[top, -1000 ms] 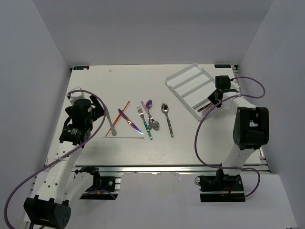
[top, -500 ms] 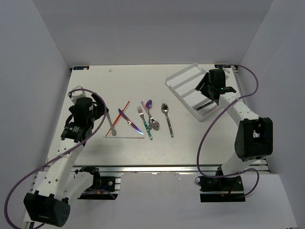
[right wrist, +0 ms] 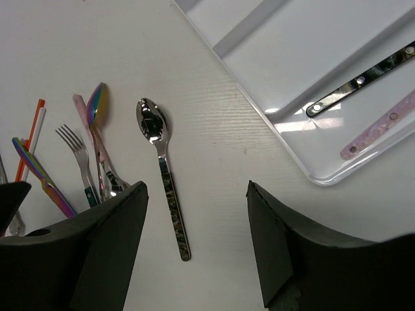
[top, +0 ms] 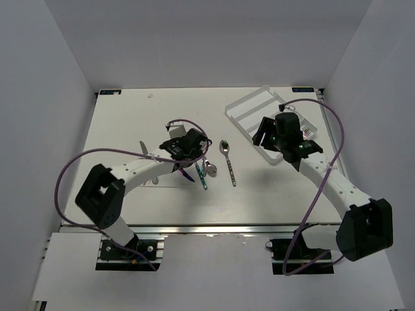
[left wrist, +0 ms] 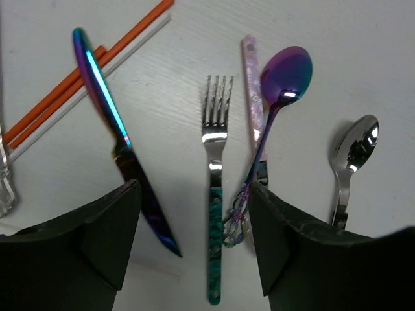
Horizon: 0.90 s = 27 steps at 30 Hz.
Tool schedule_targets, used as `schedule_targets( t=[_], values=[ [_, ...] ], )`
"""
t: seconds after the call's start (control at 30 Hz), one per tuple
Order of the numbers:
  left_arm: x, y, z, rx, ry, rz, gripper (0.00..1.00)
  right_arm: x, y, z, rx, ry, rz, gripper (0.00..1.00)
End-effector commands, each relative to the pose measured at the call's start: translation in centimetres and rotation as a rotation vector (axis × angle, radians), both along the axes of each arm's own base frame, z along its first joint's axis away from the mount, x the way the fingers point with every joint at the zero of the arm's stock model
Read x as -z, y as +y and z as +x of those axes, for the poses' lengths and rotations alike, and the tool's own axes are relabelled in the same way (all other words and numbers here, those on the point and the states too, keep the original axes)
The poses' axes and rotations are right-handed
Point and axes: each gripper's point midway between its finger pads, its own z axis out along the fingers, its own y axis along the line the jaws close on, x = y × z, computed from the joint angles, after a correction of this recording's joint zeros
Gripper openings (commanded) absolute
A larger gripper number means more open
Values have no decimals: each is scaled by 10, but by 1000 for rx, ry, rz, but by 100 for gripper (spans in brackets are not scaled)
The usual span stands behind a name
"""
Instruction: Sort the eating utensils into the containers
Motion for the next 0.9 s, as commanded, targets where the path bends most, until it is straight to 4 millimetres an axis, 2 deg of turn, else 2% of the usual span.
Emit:
schedule_targets(
  t=[0.0,0.07,0.1,0.3,0.5,0.57,0.87],
  values=[
    [-10,-16,24,-83,-56,-24,74,0,-7,-11,-16,-14,-25,68],
    [-10,-20,28,-87,-59,-30,72,2,-6,-15,-32,-15,-24,68],
    [3,-22,31,-84,-36,-8,68,4,-6,-17,-35,-14,-20,68],
    [26,-34,34,-69,22,0,67,13,-3,-20,-63,-8,-19,68],
    [48,-41,32,-46,65,-7,60,21,-2,-19,-74,2,-24,69],
    [54,-42,33,-47,79,4,55,25,-1,-20,-79,8,-25,69],
    [72,-46,28,-33,119,-7,49,28,-2,-20,-82,6,-31,69]
  ],
)
